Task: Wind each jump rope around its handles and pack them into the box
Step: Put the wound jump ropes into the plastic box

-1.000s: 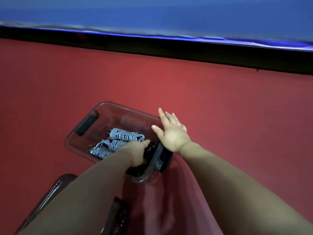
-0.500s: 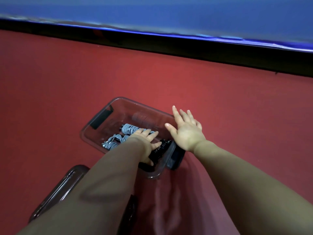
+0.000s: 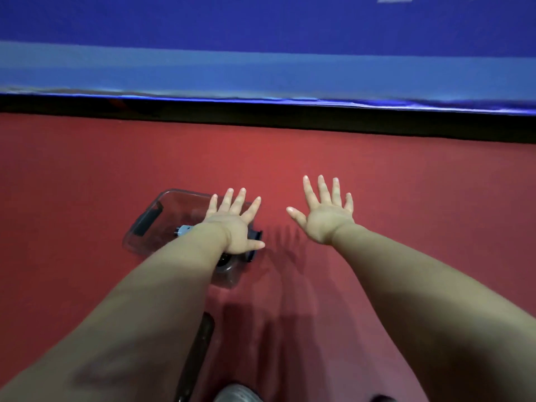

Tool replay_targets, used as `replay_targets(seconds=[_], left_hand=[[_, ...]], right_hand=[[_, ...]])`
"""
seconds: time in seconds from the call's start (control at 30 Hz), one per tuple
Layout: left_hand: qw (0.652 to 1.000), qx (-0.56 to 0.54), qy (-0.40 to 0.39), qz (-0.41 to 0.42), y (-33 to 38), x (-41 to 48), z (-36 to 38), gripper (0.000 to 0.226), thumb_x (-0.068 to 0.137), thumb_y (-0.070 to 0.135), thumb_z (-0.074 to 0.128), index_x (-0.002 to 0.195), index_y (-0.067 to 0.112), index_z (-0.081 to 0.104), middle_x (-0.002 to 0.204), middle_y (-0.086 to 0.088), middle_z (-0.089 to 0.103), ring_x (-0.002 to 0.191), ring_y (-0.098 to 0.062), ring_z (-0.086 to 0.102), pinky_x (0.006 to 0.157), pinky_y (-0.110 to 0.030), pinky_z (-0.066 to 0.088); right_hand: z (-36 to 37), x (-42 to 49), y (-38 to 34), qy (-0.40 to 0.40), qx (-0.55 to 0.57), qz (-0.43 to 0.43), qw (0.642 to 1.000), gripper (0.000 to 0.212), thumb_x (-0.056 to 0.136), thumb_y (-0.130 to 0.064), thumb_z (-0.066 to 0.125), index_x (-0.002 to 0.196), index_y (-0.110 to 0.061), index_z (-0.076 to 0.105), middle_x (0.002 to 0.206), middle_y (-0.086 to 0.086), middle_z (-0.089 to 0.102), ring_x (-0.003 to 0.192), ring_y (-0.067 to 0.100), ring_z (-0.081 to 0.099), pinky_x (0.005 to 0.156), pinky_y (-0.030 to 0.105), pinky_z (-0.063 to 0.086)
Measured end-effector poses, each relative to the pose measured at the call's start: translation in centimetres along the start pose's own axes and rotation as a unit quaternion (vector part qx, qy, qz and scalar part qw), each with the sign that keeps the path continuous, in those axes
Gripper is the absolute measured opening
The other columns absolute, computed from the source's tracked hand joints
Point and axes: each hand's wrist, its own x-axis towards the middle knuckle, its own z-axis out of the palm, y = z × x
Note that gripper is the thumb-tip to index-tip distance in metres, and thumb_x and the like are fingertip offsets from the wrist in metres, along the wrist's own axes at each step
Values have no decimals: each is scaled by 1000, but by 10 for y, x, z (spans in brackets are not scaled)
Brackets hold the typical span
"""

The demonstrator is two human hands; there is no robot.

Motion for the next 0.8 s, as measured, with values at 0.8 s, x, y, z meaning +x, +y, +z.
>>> replay_targets(seconds=[0.8], left_hand=[[939,105,-25,326,367,-66,20,94,87,68,40,147,29,-21,155,-7,-27,142,-29,-25,116,-51,-9]], right_hand=[[130,-253,315,-208,70,305,927,66,93,-45,47,142,-3,32,144,17,35,131,34,37,107,39,35]])
